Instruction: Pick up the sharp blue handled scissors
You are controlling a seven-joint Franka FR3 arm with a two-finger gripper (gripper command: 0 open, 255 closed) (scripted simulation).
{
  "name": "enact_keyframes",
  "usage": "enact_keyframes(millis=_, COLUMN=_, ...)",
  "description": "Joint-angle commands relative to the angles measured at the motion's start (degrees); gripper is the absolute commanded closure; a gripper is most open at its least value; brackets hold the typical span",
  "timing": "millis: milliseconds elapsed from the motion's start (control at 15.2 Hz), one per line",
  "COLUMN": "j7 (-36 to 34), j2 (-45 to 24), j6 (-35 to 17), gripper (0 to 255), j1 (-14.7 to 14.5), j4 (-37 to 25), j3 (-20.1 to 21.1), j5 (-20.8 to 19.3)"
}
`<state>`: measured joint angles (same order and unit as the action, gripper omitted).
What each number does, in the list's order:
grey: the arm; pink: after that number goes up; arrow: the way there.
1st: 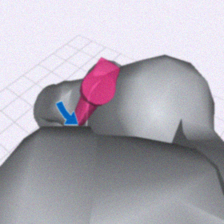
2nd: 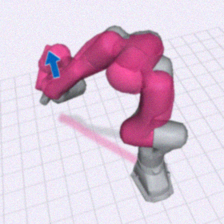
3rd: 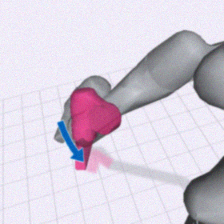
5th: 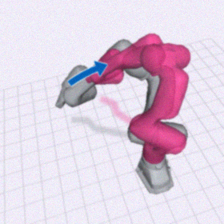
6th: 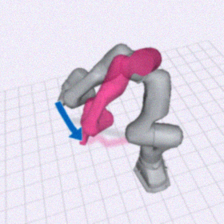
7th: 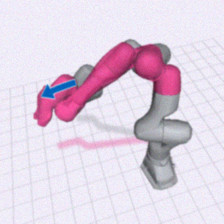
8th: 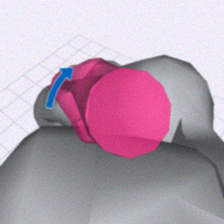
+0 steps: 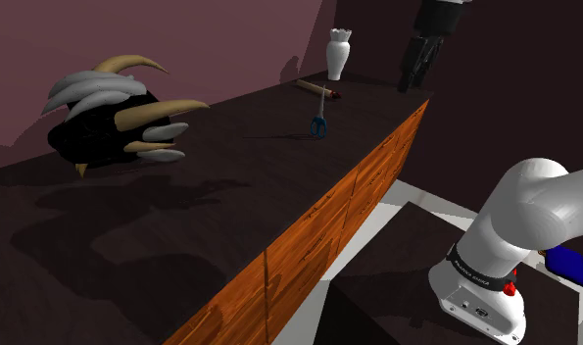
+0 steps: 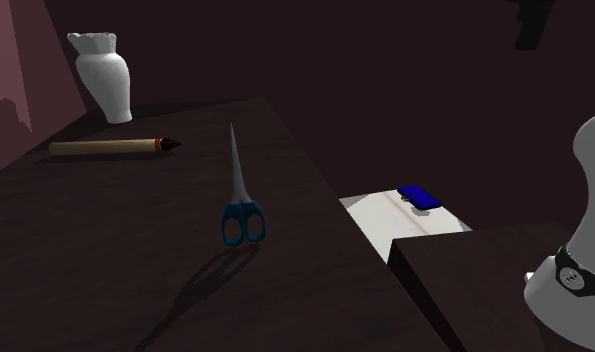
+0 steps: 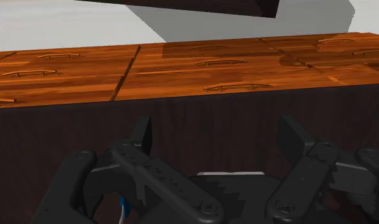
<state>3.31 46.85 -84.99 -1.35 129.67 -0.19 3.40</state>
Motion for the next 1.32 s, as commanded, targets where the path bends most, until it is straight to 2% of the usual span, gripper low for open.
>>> enact_keyframes(millis=0, j7=0.0, j2=0.0, j6=0.0, gripper=0, j1=0.0, j4=0.0, j3=0.0, j5=0.0)
enact_keyframes(millis=660, j7=4.3, j2=-20.9, j6=-10.4, gripper=0, j1=0.7, j4=-7.2, j3=-2.6, j5=-2.6)
enact_keyframes(millis=1254, j7=7.7, j2=-41.2, j6=-15.1, gripper=0, j1=1.4, j4=-20.0, j3=-4.4, j5=-3.5)
